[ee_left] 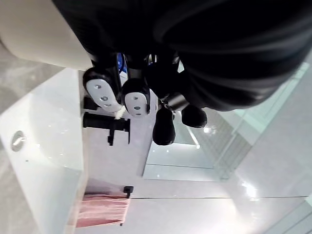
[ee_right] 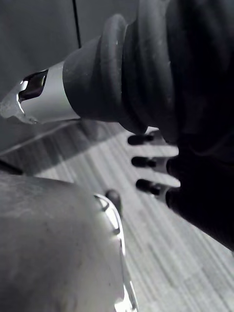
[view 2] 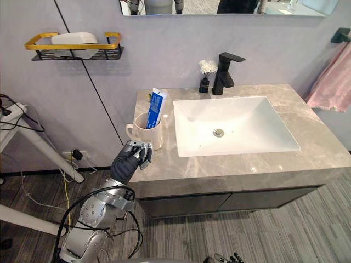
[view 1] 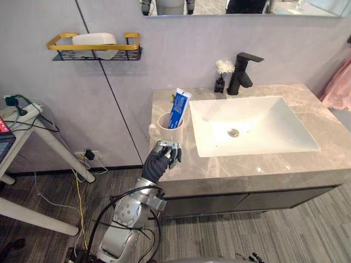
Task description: Organize washtable
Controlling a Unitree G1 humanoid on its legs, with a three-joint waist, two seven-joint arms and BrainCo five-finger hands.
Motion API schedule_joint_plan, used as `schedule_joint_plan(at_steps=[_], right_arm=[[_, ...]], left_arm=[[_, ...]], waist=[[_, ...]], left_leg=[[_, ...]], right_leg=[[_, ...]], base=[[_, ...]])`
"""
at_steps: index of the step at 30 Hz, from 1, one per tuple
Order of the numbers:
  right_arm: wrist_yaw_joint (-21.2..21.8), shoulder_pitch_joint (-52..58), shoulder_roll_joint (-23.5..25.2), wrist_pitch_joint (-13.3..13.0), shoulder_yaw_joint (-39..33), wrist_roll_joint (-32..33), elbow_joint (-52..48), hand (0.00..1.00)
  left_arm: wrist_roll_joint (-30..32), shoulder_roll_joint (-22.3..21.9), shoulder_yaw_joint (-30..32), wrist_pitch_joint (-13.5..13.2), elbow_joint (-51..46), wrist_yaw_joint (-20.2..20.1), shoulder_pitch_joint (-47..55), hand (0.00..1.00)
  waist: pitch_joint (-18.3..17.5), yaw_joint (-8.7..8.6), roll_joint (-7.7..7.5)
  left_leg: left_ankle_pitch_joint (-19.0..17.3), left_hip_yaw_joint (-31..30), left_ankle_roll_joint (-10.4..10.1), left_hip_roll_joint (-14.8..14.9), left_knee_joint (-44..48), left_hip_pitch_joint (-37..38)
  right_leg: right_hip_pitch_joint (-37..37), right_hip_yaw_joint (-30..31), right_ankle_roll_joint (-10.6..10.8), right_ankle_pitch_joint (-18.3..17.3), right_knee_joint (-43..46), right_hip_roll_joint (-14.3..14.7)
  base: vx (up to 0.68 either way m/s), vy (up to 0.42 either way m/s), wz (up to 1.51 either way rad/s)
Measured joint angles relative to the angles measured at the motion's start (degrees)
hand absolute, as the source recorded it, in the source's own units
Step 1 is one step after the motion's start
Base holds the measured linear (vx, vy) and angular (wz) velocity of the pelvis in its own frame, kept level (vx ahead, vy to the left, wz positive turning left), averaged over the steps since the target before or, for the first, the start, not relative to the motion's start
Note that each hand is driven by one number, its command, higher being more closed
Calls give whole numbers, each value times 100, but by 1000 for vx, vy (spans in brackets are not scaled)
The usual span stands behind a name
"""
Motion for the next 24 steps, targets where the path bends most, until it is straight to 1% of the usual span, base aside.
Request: schedule_joint_plan(at_steps=[3,5,10,12,15,20,24], right_arm=[[-1,-5,0,1,-4,2,-89,0],[-2,-14,1,1,-3,0,-135,0],[-4,-9,20,8,-3,1,-278,0],[-5,-7,46,11,1,2,-416,0],[-6,-2,65,14,16,4,-660,0],[-9,33,111,13,60,4,-881,0],[-12,65,147,-3,60,4,-1005,0]], left_arm=[[133,-4,0,105,312,5,-128,100],[243,-4,1,131,450,5,-136,100],[390,-16,-1,203,846,36,-399,100],[584,-27,24,220,1118,139,-628,100],[951,-73,167,235,1282,349,-819,100],[1214,-141,448,219,1386,536,-1033,100],[1255,-143,516,210,1439,653,-1172,100]], waist=[[90,-46,-1],[121,-132,-14],[250,-146,-20],[364,-146,-28],[414,-152,-32],[514,-169,-69],[592,-171,-100]], left_leg=[[0,58,0,8,-33,33],[-1,97,0,10,-65,20],[-3,141,0,13,-76,-58],[-3,189,0,18,-81,-70],[-4,288,0,21,-86,-173],[-18,381,17,18,-85,-168],[-21,428,20,13,-70,-177]], right_leg=[[-21,24,-7,7,-4,9],[-80,54,-6,7,-6,13],[-194,103,-2,18,-9,20],[-239,158,-11,28,-10,27],[-404,255,-23,73,-13,30],[-475,356,-19,93,-14,28],[-505,390,-17,111,-23,24]], base=[[-19,-5,-13],[-3,-3,-8],[9,-4,-6],[4,-6,-14],[-4,-4,-15],[-11,-7,-11],[-31,-8,-6]])
